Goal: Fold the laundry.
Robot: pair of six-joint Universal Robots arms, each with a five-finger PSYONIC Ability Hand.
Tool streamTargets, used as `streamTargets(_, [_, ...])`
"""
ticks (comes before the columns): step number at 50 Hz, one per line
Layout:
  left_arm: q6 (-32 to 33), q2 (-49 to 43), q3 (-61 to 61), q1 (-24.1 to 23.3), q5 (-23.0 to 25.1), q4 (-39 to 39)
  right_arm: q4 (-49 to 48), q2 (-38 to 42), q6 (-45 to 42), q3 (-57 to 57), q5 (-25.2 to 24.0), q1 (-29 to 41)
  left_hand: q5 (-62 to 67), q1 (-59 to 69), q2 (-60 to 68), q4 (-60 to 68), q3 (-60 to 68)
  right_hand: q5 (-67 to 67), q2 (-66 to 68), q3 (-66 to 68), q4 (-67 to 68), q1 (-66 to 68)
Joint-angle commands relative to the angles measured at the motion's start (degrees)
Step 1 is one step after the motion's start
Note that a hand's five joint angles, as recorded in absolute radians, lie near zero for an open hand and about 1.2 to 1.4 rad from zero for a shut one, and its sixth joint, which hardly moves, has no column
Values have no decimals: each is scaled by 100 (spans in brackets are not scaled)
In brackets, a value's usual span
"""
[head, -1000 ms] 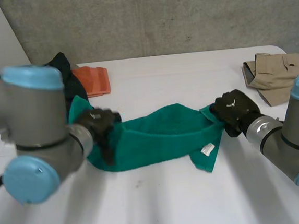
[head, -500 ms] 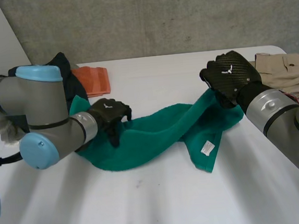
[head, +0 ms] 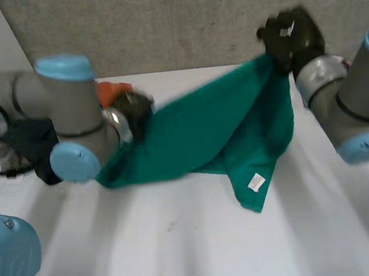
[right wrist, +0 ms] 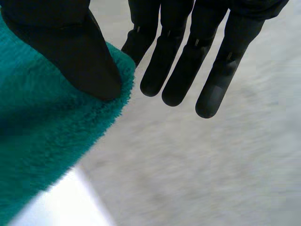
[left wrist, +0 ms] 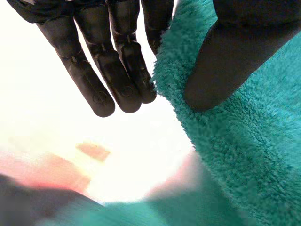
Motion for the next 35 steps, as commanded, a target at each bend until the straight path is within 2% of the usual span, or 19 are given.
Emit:
streamTargets(1, [-481,619,1085,204,-726,2376,-2352,521,-250,-1061,617,114,1398,1300,1150,1137,1178,1224,1222,1162,1131,1455])
streamTargets(4, [-674,944,980,257,-920,3097,-3493,583,-574,-1122,469,175,1398,1300,1150,1137,1178,1224,1222,1162,1131,1455])
streamTargets(7, [-754,1138,796,292,-1026,3109,-3745,592,-690,-1131,336,193,1398,1300,1150,1137,1178,1224,1222,1162,1131,1455])
streamTargets(15, [-1018,1490,-469,363,-1052,2827,-2384,416,-708,-702,204,176,1398,1300,1150,1137,1178,1224,1222,1162,1131,1455])
streamTargets(26, [-1088,1886,-3369,301,-639,2555,-582,-32,-295,1161,2,97,1398,1300,1150,1137,1178,1224,1222,1162,1131,1455])
streamTargets(31, [-861,1869,-4423,249,-569,2222,314,-14,-233,2083,-121,35,1398,1300,1150,1137,1178,1224,1222,1162,1131,1455])
streamTargets(34, [-658,1860,-4671,196,-569,2107,395,-14,-198,2366,-209,17,1398,1300,1150,1137,1178,1224,1222,1162,1131,1455])
streamTargets(35, [-544,1842,-4785,170,-552,2037,352,-14,-172,2506,-270,9,934,836,685,672,713,1224,1222,1162,1131,1455])
